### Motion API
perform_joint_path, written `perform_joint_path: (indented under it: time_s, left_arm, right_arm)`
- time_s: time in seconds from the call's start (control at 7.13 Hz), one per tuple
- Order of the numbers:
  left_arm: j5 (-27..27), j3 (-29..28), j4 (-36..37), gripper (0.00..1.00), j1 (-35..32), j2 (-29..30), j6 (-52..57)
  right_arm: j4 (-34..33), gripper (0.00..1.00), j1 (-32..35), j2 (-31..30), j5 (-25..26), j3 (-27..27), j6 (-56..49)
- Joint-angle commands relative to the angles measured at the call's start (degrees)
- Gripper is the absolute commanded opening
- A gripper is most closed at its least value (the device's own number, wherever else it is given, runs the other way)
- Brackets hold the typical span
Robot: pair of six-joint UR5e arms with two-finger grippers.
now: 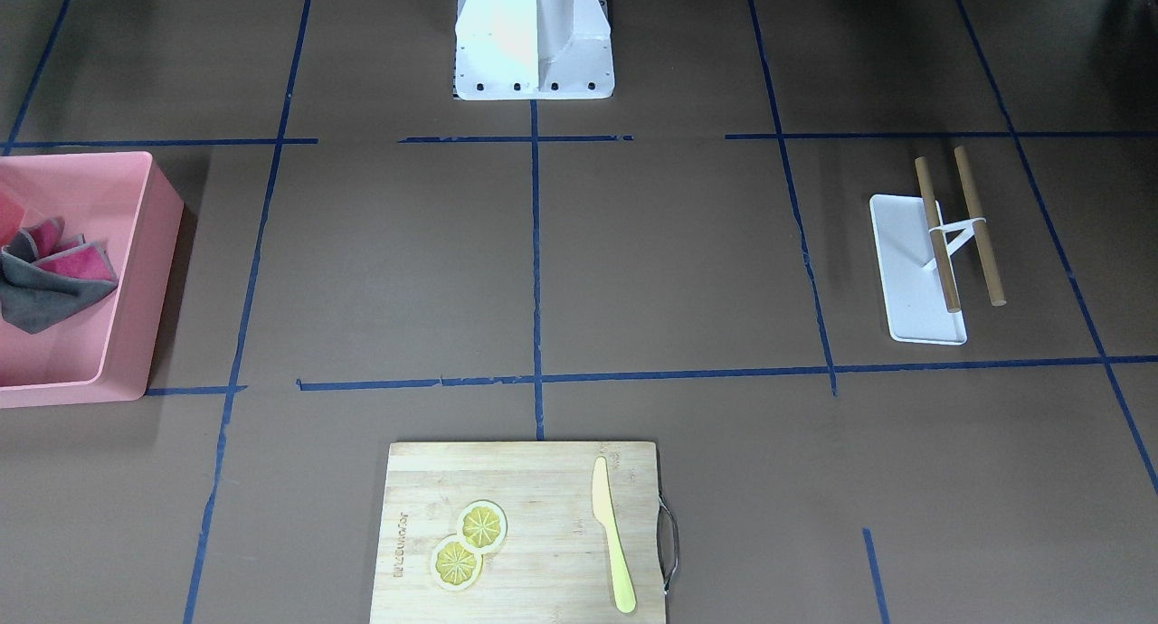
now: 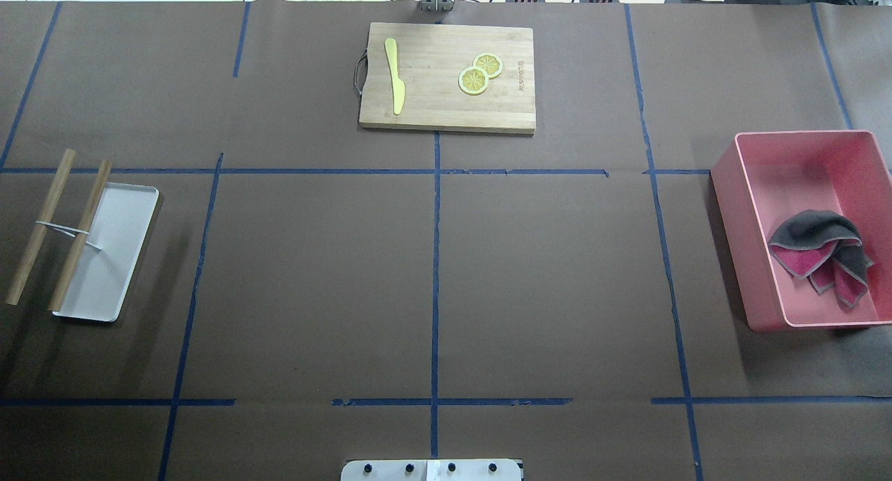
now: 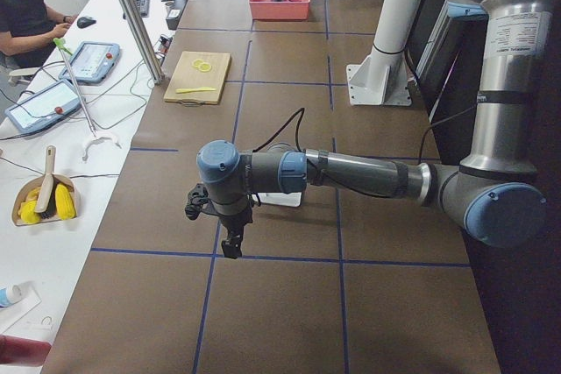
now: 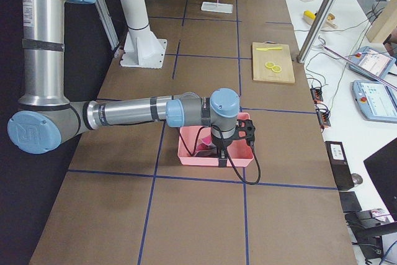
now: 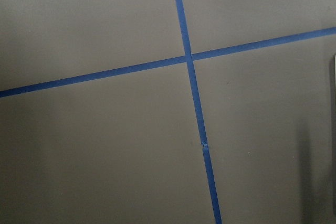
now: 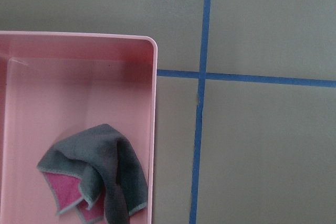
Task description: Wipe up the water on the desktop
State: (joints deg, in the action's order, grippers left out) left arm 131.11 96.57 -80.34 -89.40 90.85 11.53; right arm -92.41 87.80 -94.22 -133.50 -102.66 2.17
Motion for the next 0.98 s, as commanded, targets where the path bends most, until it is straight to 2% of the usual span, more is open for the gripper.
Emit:
perform_joint_path:
  time_s: [0.0,0.28,0.84]
  left_arm:
    - [0.29,-0.33,0.27,1.0,0.01,0.03,0.07]
    - [3.25,-0.68,0.27,1.0,0.02,-0.06,-0.02]
    - [3.54,-0.33,-0.08,1.0,0.02,0.03,-2.83]
  right_arm:
    - [0.13,1.0,0.0,0.0,-0.09,-0.17,0.54]
    - [0.22,1.0,-0.08,-0.09,-0.36,-0.18,0.81]
    - [0.22,1.0,-0.08,-0.09,-0.27,0.0,0.73]
